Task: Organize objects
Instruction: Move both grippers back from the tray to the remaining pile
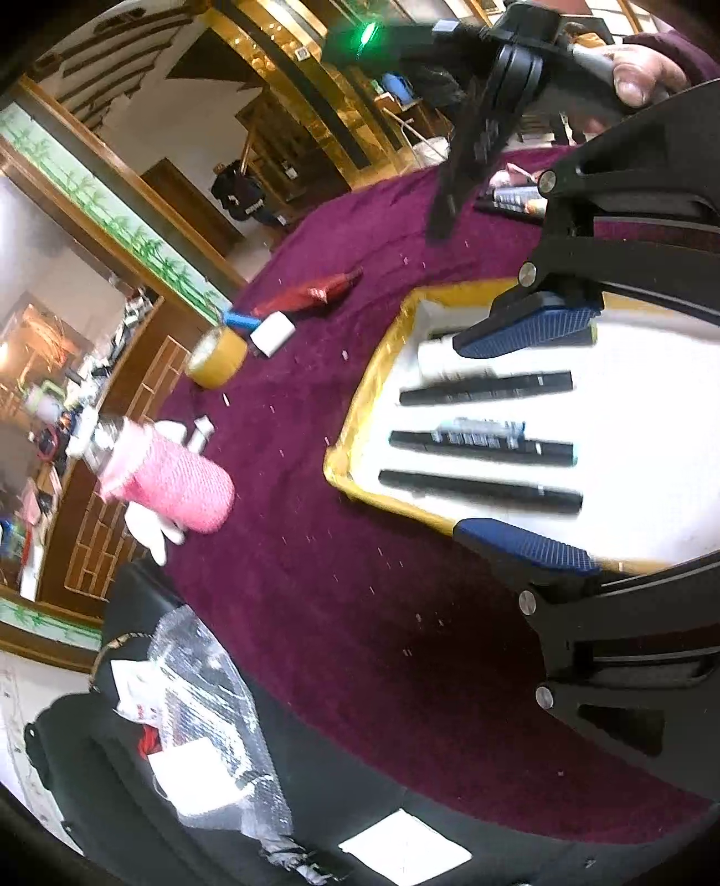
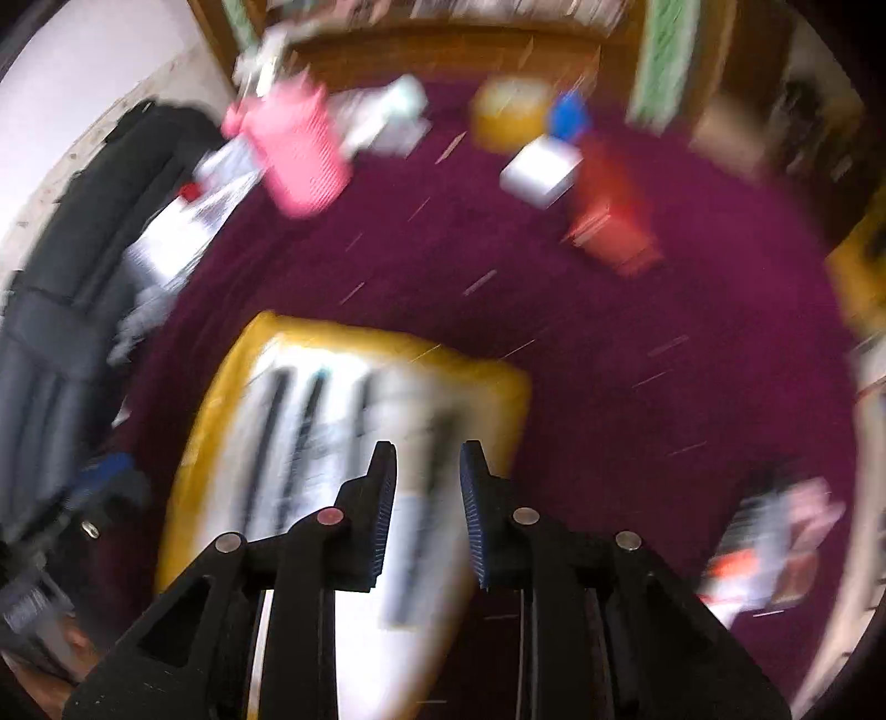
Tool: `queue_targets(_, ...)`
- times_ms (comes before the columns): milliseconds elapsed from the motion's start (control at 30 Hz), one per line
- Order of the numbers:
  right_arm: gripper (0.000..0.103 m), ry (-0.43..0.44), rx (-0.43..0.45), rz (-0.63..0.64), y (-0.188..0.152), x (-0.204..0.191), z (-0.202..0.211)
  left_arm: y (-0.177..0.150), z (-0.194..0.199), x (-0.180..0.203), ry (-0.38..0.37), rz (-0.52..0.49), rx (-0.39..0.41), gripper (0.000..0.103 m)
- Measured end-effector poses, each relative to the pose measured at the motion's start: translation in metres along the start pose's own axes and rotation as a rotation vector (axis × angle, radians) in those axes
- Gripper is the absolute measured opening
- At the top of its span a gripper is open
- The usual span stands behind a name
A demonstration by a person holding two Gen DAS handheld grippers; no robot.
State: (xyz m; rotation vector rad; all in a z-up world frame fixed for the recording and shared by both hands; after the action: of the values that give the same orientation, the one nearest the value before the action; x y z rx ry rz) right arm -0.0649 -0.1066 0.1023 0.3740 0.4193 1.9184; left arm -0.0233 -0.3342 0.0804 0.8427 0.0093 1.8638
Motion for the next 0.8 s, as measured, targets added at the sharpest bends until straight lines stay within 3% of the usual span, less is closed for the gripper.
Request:
queue_targets(67, 0.039, -0.203, 0.126, -0.003, -0.013, 0.025, 0.043, -0.003, 0.002, 0.014, -0.028, -0.017, 0.000, 0.054)
queue_targets(100, 0.076, -0.291, 0.173, -0.011, -0.021, 0.037, 0.057, -0.005, 0.002, 0.022, -0.044, -0.028, -0.005, 0.054)
queue_targets(133, 0.103, -0.365, 0.216, -0.023, -0.032, 0.049, 0.069, -0.009, 0.001, 0.033, -0.063, -0.043, -0.013, 0.055)
queue_targets(167, 0.103, -0.407, 0.241, -0.035, -0.045, 0.063, 0.073, -0.012, 0.000, 0.040, -0.074, -0.055, -0.020, 0.056)
queue_targets(200, 0.103, -0.409, 0.212, -0.043, -0.056, 0.077, 0.069, -0.017, -0.003, 0.053, -0.086, -0.076, -0.034, 0.057)
queue_targets(267, 0.103, -0.358, -0.002, -0.139, -0.080, 0.118, 0.041, -0.026, -0.007, 0.069, -0.096, -0.107, -0.053, 0.057)
queue_targets(300, 0.103, -0.304, -0.053, -0.218, -0.094, 0.137, 0.032, -0.032, -0.011, 0.079, -0.095, -0.126, -0.067, 0.057)
queue_targets(367, 0.103, -0.200, -0.065, -0.408, -0.128, 0.176, 0.026, -0.045, -0.020, 0.098, -0.085, -0.160, -0.101, 0.057)
queue_targets(467, 0.103, -0.168, -0.091, -0.562, -0.167, 0.216, 0.025, -0.068, -0.036, 0.129, -0.080, -0.215, -0.154, 0.057)
queue_targets(633, 0.103, -0.151, -0.088, -0.628, -0.207, 0.254, 0.032, -0.116, -0.075, 0.181, -0.041, -0.334, -0.239, 0.057)
queue_targets(800, 0.103, -0.112, -0.077, -0.646, -0.225, 0.276, 0.031, -0.155, -0.114, 0.225, -0.055, -0.418, -0.328, 0.056)
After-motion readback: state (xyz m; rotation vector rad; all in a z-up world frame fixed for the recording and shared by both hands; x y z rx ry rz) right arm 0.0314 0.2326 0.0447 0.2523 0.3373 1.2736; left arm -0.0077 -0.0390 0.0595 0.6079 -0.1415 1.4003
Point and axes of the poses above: each gripper's, at about its wrist camera, not at the fingertips, and z roughly against the way its jaws point, x to its right, y to its top, the point moved 2 cm from there along -z, roughly the way its jaws point, and after that the axes turned 13 degrees about z, right-handed, at the moved point
